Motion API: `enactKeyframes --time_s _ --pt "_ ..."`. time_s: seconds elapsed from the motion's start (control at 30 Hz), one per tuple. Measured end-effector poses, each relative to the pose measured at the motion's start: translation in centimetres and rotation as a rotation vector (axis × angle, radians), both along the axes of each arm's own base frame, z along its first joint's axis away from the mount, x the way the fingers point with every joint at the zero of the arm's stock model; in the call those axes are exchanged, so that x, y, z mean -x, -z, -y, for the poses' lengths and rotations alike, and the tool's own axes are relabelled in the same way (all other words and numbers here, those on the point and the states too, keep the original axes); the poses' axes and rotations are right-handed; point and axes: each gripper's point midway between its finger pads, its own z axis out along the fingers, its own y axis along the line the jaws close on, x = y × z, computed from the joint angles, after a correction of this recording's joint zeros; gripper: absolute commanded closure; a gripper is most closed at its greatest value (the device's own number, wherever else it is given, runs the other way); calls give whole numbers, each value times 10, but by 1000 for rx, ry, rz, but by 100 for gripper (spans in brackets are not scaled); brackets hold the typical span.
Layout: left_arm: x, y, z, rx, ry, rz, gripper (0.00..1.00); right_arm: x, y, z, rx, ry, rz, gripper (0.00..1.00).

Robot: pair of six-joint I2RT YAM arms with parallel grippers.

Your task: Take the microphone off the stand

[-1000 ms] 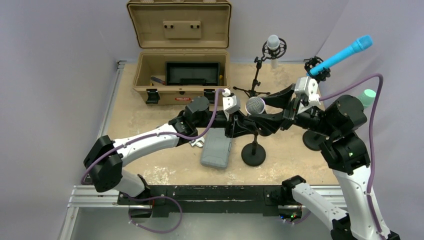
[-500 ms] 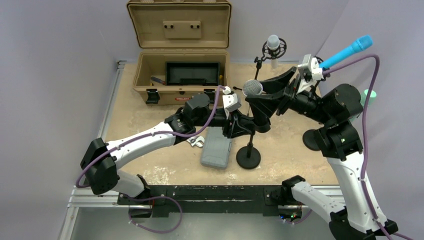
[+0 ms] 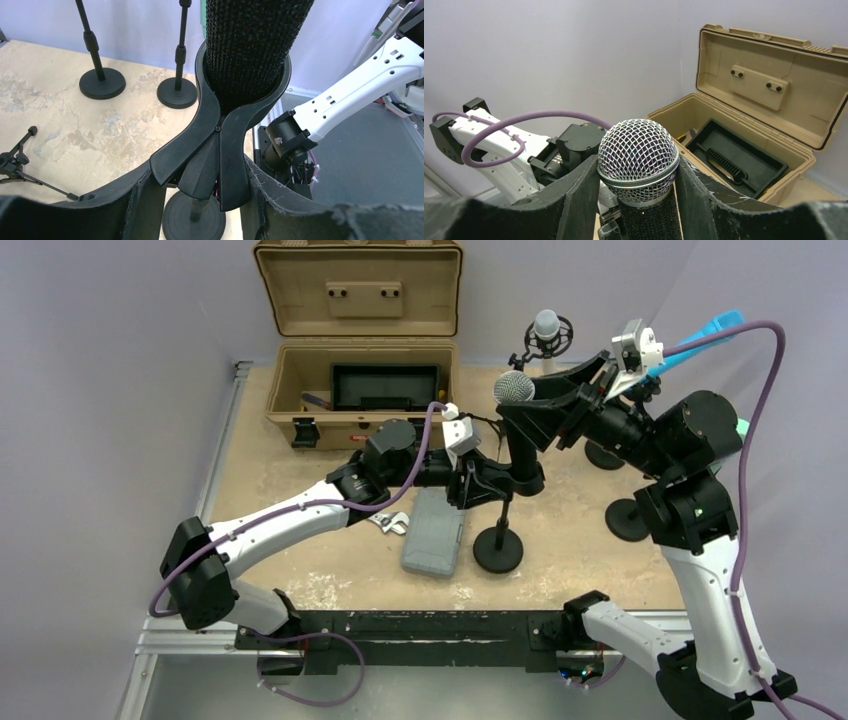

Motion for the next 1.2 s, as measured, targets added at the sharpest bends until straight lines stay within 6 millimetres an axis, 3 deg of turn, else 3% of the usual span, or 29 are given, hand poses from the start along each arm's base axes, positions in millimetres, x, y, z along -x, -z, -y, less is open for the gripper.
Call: enactKeyframes --time_s 0.2,0.37,0.47,0.57,0.7,0.8,0.97,1.1,1.2 --pt "2 0 -1 -2 11 2 100 13 2 -9 34 -102 53 100" --pt "8 13 -3 -51 54 12 100 34 23 -24 101 -287 117 100" --pt "9 25 -5 -94 73 2 100 37 35 -28 120 -346 122 100" --pt "9 25 -4 -106 84 5 100 37 35 -30 114 -364 144 100" --pt "6 22 -4 -110 70 10 100 26 28 -28 79 -301 133 100" --pt "0 24 -5 -114 43 -6 100 3 21 -18 24 -136 43 100" --pt "-7 25 -5 -119 -9 -30 100 -17 22 -1 -21 39 -61 100" --pt "-10 27 -5 -126 -26 -37 100 -18 23 2 -21 65 -67 100" --pt "-10 27 -6 -136 -34 -42 100 -7 25 -4 8 -5 7 100"
